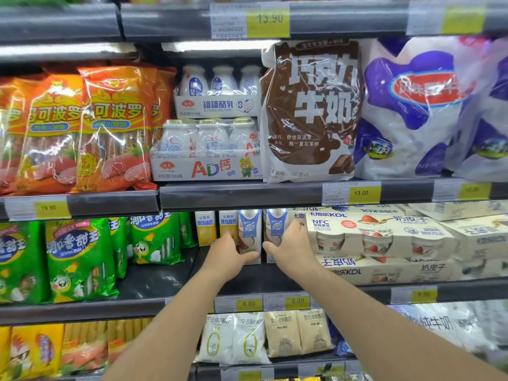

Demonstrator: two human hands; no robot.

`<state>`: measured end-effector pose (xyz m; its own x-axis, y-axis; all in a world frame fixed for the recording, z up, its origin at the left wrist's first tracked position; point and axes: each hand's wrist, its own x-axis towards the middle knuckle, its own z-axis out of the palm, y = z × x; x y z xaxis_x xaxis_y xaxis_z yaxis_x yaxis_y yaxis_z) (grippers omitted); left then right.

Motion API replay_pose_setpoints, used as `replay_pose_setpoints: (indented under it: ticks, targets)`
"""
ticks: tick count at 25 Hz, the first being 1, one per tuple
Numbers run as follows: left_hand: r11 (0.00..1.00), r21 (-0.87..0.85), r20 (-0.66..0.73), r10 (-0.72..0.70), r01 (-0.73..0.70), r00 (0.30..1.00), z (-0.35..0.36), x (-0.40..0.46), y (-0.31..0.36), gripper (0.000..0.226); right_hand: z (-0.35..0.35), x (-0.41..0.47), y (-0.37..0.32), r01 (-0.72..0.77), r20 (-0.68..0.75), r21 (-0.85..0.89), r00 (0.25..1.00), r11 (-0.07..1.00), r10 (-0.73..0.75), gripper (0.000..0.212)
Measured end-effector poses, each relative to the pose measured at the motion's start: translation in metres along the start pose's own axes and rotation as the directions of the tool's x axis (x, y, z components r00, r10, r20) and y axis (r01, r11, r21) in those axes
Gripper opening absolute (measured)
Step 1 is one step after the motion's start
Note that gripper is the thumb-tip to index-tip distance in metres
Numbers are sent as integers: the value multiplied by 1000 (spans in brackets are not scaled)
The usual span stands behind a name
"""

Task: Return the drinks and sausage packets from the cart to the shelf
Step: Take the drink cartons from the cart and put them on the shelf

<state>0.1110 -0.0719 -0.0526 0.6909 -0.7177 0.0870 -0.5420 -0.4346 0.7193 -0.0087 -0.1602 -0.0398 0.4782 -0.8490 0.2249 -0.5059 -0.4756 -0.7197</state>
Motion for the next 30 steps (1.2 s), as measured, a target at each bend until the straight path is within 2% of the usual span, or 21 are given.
replay_pose_setpoints:
  ticks: [3, 5, 8, 11, 14, 16, 19, 22, 27, 30]
  targets:
    - [972, 235, 75, -18, 0, 997, -17, -12, -3, 73, -5, -17, -5, 30, 26, -13, 999, 999, -29, 63]
    - [905, 424, 144, -49, -17, 988, -28, -26, 1, 79, -12, -33, -6, 106, 75, -107, 992, 989, -98, 61]
    - [716, 686, 206, -22, -128, 978, -38, -48, 19, 80, -32, -58, -1, 265, 134, -248, 962, 932, -237, 64]
    - [552, 789, 248, 115, -269, 962, -31, -67, 55, 83, -72, -73, 13, 335, 121, -364, 942, 869, -312, 60]
    - [511, 752, 337, 247, -417, 909, 8, -89, 110, 84, -129, -87, 52, 293, 92, -480, 954, 827, -284, 54]
    - [499, 703, 390, 324, -506, 862, 44, -105, 147, 87, -168, -99, 90, 222, 68, -539, 973, 813, -220, 59]
    - [439, 658, 464, 404, -612, 788, 117, -128, 199, 89, -235, -126, 165, 64, 17, -644, 997, 762, -69, 73]
    - [380, 568, 552, 481, -730, 681, 197, -157, 252, 90, -308, -168, 247, -118, -84, -675, 993, 728, 84, 71]
    - [301, 426, 671, 527, -853, 521, 314, -219, 336, 93, -423, -253, 357, -385, -246, -671, 922, 634, 300, 71]
    - [243, 334, 704, 579, -911, 412, 377, -256, 382, 92, -474, -303, 407, -531, -335, -647, 842, 547, 422, 72]
